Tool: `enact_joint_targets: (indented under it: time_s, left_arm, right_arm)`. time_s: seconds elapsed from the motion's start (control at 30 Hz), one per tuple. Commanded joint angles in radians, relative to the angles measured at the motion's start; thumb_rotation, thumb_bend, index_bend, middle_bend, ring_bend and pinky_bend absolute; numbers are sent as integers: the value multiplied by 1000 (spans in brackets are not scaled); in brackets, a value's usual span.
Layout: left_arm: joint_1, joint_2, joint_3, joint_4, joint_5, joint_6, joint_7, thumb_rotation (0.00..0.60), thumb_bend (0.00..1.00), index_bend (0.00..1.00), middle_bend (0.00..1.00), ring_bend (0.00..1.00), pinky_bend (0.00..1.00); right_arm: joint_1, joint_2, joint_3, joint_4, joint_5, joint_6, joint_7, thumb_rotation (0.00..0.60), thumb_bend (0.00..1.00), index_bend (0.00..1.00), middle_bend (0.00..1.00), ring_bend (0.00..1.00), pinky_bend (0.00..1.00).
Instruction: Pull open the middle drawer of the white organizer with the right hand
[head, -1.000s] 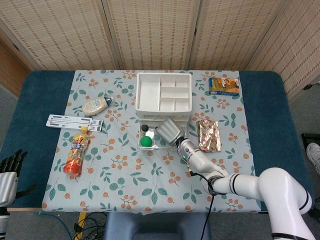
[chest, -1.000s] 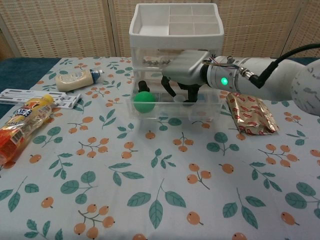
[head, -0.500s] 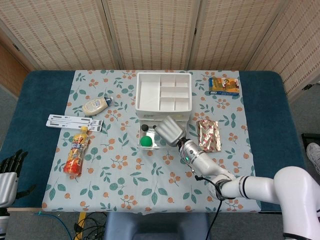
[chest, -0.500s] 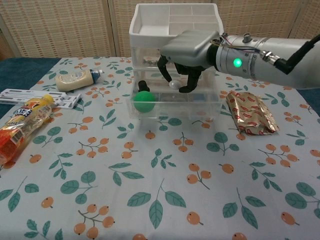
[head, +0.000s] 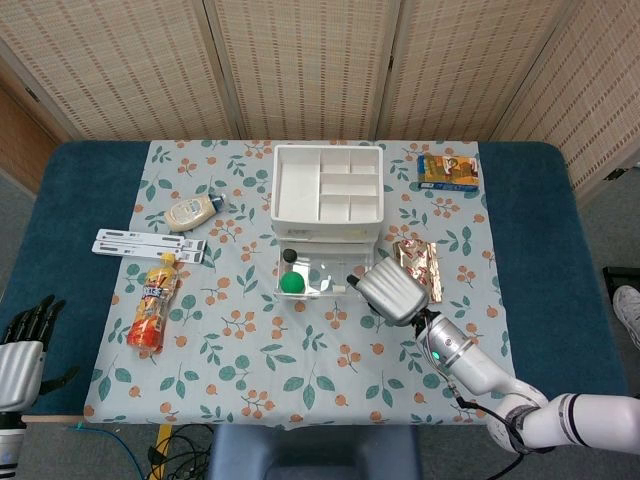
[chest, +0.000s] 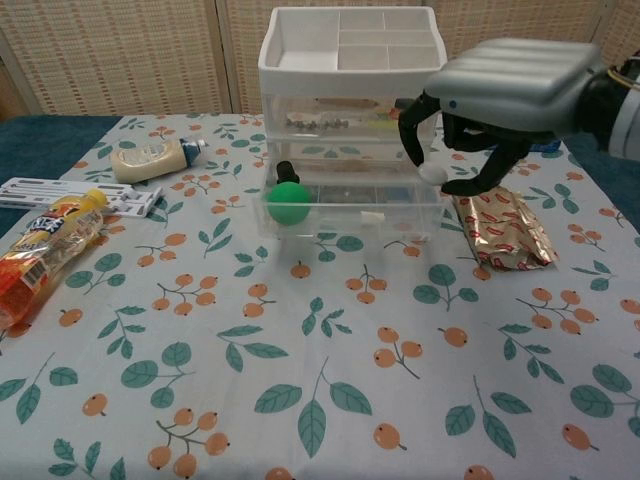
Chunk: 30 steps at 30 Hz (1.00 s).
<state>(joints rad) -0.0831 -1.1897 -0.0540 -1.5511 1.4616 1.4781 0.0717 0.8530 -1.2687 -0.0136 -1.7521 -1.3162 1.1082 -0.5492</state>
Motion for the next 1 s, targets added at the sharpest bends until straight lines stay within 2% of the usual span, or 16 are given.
enact_joint_targets:
  time_s: [0.03,0.17,0.3,0.47,0.57,0.9,1.0]
  left_arm:
    - [-2,-1,1,-6,4,0,6,600,136,81,67,107,110]
    - [-4,-3,3,-14,6,-1,13,600,136,81,67,107,110]
    - [-4,-2,5,-18,6,-2,17,600,136,81,67,107,110]
    - [-3,2,4,-22,6,2,17,600,136,81,67,106,110]
    - [-1,2,5,-21,3,1,16,600,136,81,67,106,110]
    - [-2,-1,6,-16,4,-1,8,600,136,81,67,107,110]
    - [-1,0,5,-14,3,2,6,600,136,81,67,107,110]
  right_arm:
    - [-72,-3,-53,37,-97,63,68,600,357,494,995,1000,1000]
    - [-123,-42,-86,114,-161,88,125,600,358,494,990,1000,1000]
    - [-156,-84,-103,191,-173,71,153,600,359,494,983,1000,1000]
    - [-174,-125,-96,257,-161,27,181,600,359,488,977,1000,1000]
    - [-180,-138,-85,279,-156,9,191,600,359,440,974,1000,1000]
    - [-222,-127,-65,267,-148,6,202,600,359,244,957,1000,1000]
    - [-252,-105,-61,249,-163,55,208,600,359,237,949,1000,1000]
